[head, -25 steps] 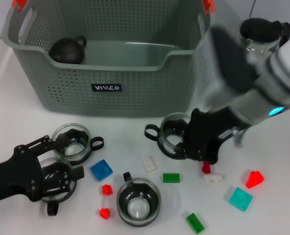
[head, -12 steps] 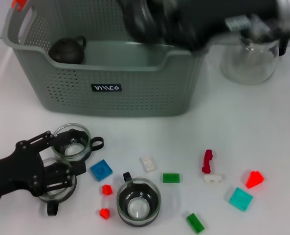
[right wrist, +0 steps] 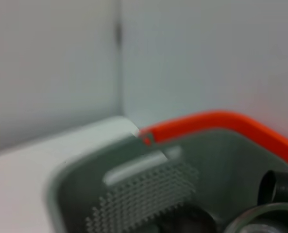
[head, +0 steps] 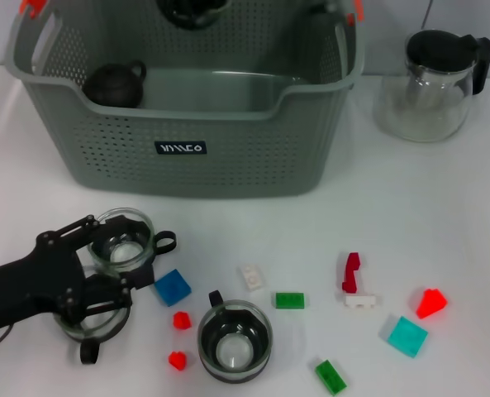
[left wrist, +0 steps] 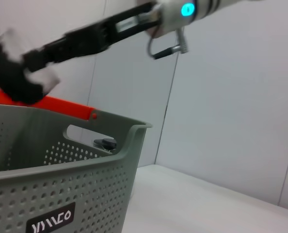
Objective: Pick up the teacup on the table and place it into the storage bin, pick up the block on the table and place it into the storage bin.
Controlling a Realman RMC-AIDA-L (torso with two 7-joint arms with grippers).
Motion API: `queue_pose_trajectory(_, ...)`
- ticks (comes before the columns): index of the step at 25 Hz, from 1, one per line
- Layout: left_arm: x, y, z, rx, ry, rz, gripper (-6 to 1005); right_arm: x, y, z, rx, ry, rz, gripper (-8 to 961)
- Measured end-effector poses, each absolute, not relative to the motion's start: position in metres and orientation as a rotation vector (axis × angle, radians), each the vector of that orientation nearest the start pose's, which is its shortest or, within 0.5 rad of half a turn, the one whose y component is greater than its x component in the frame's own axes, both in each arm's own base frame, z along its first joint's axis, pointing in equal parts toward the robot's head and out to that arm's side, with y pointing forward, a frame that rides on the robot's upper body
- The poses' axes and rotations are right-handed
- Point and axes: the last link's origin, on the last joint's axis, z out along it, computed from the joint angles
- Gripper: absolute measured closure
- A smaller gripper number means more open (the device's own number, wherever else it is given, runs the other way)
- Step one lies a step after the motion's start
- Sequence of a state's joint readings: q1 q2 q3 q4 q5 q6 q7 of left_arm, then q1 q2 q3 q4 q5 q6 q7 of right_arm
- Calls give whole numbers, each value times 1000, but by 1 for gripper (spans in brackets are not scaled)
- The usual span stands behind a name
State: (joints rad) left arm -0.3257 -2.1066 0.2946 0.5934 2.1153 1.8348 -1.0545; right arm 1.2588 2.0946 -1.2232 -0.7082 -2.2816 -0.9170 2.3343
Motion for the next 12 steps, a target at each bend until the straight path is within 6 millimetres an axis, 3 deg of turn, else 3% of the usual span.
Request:
queue_pose_trajectory(3,-318,240,15,-2519,-572,-939,127,-20,478,-71,-2585,474,112,897)
queue_pose_trajectory(7,-316,242,13,-2521,-574,-948,127,-22,488,-72,-2483,526,106,897)
queue_pose_trajectory(12,-314,246,12,-2521,-572,-946,127,-1,495,-79,-2416,572,88,896)
